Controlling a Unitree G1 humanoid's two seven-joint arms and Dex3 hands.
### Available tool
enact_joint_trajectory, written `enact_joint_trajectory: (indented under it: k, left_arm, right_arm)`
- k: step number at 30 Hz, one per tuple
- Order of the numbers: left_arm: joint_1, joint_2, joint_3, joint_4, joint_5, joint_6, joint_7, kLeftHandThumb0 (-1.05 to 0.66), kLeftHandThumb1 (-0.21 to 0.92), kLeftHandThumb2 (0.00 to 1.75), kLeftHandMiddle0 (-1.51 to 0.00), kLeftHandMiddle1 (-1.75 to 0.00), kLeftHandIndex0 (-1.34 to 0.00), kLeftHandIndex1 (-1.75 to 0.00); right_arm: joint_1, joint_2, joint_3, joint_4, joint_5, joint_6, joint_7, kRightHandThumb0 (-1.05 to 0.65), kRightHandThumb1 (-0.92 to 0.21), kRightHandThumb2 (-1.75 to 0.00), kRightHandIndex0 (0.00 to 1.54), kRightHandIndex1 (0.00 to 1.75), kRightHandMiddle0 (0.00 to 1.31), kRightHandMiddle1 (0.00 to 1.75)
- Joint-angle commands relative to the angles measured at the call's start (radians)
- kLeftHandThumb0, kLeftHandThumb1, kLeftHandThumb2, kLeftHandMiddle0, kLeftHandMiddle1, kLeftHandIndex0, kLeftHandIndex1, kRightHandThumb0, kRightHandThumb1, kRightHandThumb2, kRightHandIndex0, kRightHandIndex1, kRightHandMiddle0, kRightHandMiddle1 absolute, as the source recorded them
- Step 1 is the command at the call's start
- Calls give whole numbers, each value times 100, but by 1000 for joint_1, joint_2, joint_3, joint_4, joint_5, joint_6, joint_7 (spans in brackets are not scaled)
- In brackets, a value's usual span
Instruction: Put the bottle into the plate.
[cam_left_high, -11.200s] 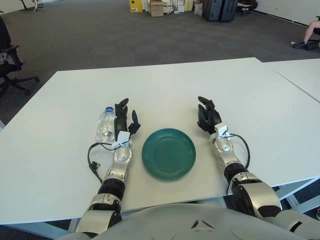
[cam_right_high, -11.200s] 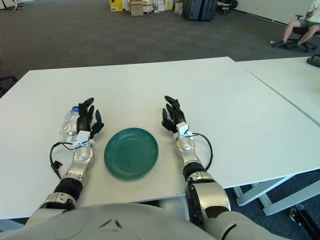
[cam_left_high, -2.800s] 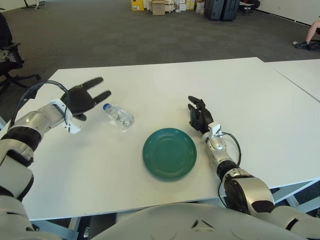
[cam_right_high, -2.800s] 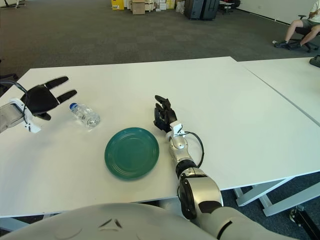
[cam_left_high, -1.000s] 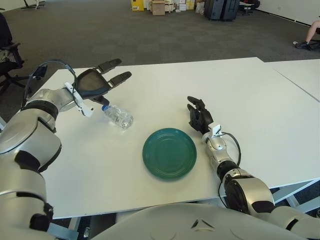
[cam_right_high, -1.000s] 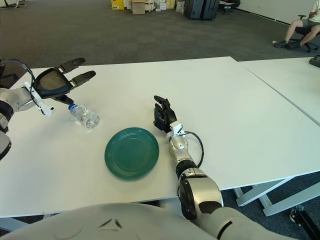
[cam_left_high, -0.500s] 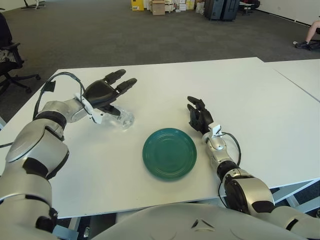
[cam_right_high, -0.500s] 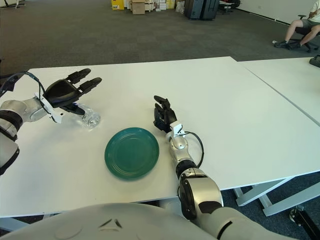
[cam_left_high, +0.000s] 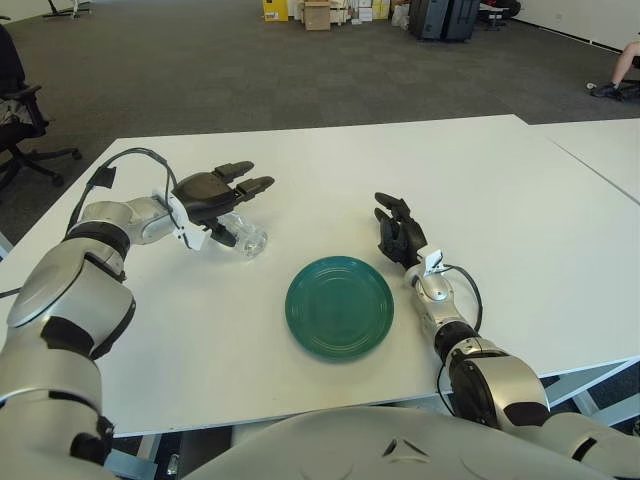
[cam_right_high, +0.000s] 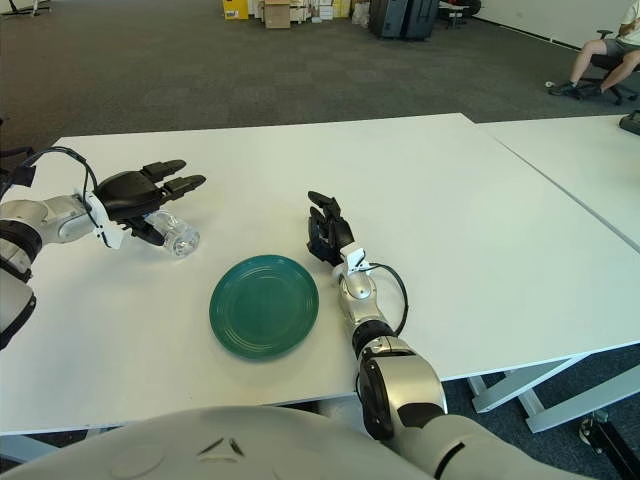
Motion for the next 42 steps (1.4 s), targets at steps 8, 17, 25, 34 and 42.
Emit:
enact_joint_trajectory:
  k: [8, 17, 25, 34, 42]
  left_arm:
    - [-24, 26, -35, -23, 48, 1, -58, -103, 88, 4, -11, -1, 0, -17]
    - [-51, 34, -64, -15, 107, 49, -40, -104, 88, 4, -10, 0, 0, -14]
    - [-61, 36, -83, -11, 143, 73, -19, -105, 89, 3, -9, 0, 0, -14]
    - [-74, 36, -95, 0, 162, 82, 1, -103, 89, 3, -8, 0, 0, -12]
    - [-81, 23, -104, 14, 166, 105, 37, -102, 89, 2, -10, -1, 0, -12]
  right_arm:
    - [46, -21, -1, 34, 0, 25, 6, -76, -92, -83, 23, 0, 0, 63]
    - [49, -18, 3, 31, -4, 18, 4, -75, -92, -83, 24, 0, 0, 64]
    - [43, -12, -4, 36, 6, 64, 0, -74, -92, -82, 24, 0, 0, 64]
    - [46, -4, -11, 27, 14, 52, 5, -72, -92, -81, 24, 1, 0, 64]
    - [51, -4, -6, 27, 4, 15, -2, -71, -92, -82, 25, 1, 0, 66]
